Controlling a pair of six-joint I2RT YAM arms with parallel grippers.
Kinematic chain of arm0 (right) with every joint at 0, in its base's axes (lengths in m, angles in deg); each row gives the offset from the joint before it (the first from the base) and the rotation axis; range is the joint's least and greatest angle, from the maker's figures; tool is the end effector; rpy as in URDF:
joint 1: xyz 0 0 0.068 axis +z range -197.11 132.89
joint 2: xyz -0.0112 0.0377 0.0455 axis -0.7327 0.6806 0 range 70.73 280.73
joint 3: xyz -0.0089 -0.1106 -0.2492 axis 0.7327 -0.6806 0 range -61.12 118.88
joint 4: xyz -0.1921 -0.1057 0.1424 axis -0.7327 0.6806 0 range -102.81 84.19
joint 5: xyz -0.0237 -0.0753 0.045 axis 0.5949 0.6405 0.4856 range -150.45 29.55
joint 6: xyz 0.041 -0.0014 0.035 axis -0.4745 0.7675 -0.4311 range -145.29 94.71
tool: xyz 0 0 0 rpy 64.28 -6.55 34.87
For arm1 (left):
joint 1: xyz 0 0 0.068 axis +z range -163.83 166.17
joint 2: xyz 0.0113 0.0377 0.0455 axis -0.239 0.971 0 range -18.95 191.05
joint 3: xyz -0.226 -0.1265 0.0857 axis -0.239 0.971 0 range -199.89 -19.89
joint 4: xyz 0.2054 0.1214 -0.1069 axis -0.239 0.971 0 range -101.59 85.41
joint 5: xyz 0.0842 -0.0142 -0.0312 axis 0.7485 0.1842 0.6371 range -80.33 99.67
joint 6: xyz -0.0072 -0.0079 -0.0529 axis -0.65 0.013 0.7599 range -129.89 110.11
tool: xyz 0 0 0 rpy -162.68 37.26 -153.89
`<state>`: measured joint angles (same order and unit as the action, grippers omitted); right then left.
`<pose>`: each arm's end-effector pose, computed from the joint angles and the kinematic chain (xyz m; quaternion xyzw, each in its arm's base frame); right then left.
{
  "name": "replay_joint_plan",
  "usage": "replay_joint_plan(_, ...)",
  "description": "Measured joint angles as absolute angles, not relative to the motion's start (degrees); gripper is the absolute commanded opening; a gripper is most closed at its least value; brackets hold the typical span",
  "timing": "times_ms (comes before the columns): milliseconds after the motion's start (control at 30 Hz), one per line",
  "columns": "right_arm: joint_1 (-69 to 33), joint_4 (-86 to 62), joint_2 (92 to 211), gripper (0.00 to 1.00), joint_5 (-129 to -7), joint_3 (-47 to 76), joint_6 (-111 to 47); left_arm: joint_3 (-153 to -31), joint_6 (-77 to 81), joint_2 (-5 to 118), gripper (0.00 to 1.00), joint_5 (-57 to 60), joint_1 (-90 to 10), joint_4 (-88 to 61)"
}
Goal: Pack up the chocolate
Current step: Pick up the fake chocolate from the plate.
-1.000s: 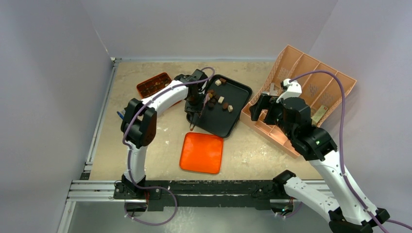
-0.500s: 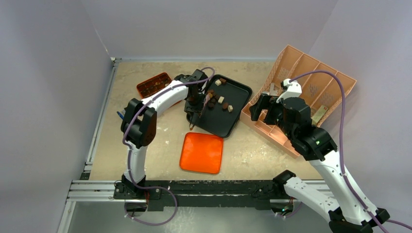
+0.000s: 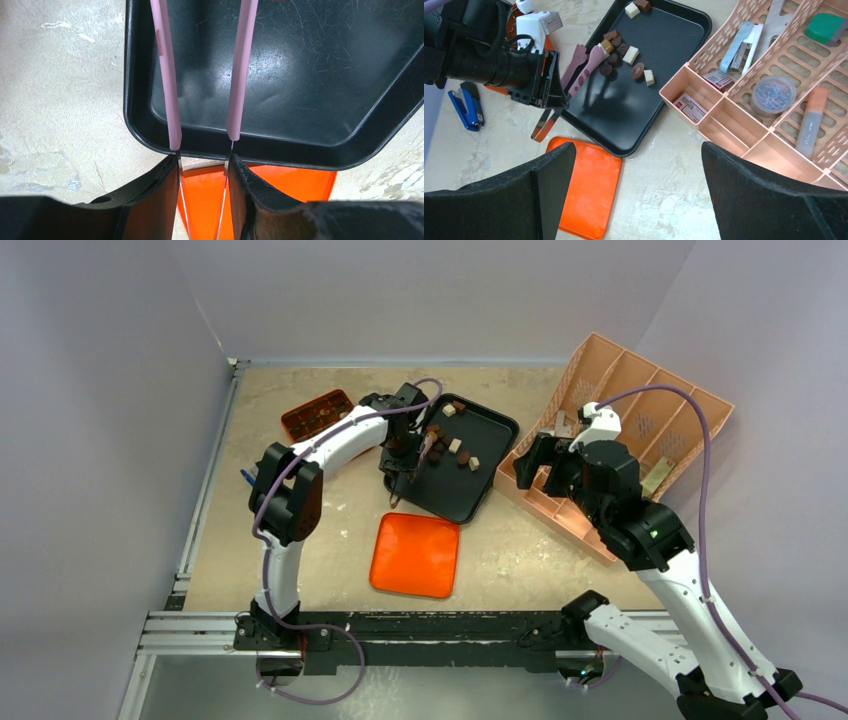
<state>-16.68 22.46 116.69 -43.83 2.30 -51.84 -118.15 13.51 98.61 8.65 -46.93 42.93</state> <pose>0.1388 0.0698 0.4010 0.0580 0.8019 0.1754 0.5681 0.3546 -0.2319 0.2180 0.0850 0.9863 -0.0744 0.1199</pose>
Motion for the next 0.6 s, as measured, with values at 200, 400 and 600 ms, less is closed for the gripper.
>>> replay_joint_plan(200, -16.7, 22.5, 116.6, 0.97, -43.8, 2.3, -51.9, -118.1, 13.5, 98.6, 0.31, 8.7, -47.0, 42.9)
replay_joint_plan(400, -16.7, 22.5, 116.0, 0.97, -43.8, 2.3, -51.9, -118.1, 13.6, 98.6, 0.29, 8.9, -47.7, 43.3)
replay_joint_plan(600, -16.7, 22.5, 116.0, 0.97, -43.8, 2.3, -51.9, -118.1, 14.6, 98.6, 0.28, 9.2, -49.2, 43.9)
